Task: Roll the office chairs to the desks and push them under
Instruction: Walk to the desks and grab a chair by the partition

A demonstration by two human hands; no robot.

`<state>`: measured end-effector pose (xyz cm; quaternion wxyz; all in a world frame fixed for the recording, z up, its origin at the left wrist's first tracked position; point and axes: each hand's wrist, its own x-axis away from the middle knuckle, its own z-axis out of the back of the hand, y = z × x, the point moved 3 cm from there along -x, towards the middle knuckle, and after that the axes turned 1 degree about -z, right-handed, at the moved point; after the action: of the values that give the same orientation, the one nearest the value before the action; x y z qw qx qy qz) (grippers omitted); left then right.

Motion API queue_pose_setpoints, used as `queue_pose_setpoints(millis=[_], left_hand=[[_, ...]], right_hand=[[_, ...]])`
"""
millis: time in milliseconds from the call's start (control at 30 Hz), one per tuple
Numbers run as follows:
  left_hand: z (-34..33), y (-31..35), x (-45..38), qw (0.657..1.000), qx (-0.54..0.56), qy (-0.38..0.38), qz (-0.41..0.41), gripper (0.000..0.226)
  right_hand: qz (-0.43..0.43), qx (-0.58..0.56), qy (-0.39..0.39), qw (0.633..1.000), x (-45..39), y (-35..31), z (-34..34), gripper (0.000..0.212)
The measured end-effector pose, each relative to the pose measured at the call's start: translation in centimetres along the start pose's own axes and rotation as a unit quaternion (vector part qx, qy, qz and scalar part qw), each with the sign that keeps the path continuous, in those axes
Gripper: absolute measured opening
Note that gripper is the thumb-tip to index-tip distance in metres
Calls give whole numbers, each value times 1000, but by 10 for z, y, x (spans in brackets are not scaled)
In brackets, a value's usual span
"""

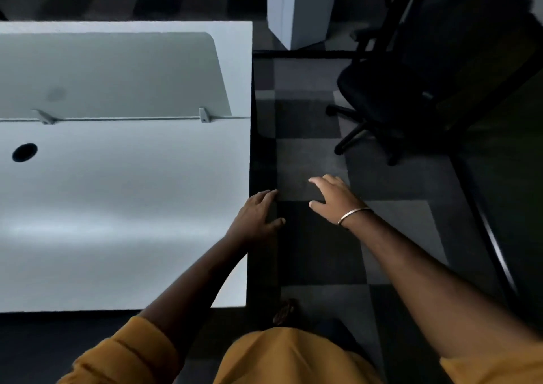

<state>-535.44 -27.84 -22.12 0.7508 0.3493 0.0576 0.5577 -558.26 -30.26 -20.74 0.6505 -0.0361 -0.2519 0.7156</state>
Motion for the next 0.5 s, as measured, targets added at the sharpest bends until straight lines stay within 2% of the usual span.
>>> queue_pose_setpoints(millis=[333, 500], left_hand=[[27, 21, -162, 992, 50, 70, 91, 85], [49, 40, -246, 984, 63, 100, 137, 88]], right_hand=[[78, 25, -68, 994, -204, 70, 70, 60], [106, 50, -110, 987, -290, 104, 114, 68]])
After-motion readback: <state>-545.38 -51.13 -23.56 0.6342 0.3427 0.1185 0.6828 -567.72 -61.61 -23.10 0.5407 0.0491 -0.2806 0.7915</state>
